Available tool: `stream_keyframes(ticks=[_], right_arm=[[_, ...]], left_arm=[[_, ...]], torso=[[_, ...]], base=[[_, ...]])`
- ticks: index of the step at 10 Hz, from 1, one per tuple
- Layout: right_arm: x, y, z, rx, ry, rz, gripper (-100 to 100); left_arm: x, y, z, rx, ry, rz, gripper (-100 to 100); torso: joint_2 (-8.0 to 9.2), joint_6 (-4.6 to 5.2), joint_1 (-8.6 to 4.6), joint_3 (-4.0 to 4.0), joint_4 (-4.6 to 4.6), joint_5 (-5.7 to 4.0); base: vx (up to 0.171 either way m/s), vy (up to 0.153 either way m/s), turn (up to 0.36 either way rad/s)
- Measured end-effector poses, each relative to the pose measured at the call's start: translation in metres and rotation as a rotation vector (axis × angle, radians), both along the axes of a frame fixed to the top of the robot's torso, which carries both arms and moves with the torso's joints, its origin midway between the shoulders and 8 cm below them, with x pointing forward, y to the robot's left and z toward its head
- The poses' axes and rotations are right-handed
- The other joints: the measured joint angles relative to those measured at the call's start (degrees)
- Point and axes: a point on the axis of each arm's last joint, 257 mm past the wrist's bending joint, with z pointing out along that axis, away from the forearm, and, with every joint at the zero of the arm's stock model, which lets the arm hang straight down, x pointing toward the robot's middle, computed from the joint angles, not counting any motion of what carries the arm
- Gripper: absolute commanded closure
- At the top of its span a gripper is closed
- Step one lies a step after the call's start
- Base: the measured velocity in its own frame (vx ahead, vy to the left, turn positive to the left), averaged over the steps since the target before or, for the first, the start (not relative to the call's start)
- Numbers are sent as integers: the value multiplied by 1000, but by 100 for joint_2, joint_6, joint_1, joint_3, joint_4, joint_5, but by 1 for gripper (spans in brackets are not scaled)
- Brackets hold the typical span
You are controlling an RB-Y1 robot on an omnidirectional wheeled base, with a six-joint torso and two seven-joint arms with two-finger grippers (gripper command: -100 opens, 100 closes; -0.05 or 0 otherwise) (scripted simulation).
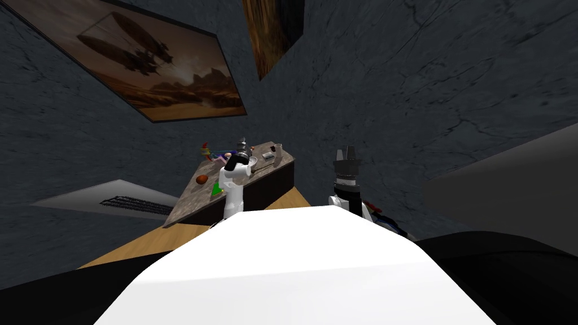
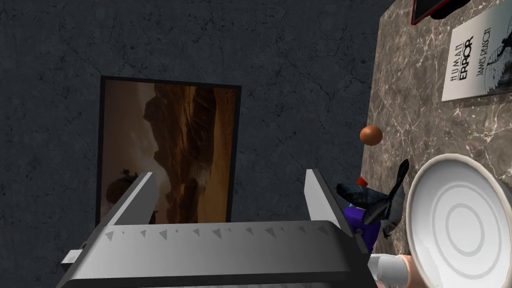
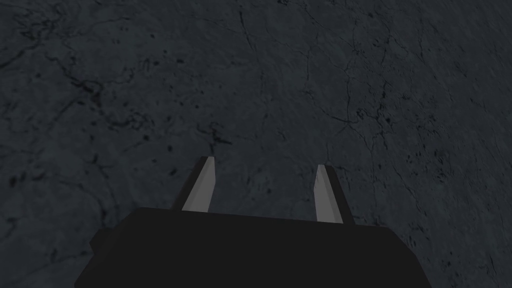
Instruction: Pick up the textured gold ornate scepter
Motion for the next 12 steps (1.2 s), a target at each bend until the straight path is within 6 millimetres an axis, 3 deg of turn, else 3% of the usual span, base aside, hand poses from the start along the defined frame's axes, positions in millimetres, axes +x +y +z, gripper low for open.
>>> stream_keyframes(ticks=[4, 12], right_arm=[[0, 0, 0, 0, 0, 0, 0], [0, 0, 0, 0, 0, 0, 0]], left_arm=[[21, -3, -24, -61, 107, -10, -100], [42, -11, -79, -161, 338, -17, -100]], torso=[[-4, -1, 1, -2, -1, 0], [-4, 0, 1, -2, -1, 0]], base=[[18, -6, 36], [24, -4, 26]])
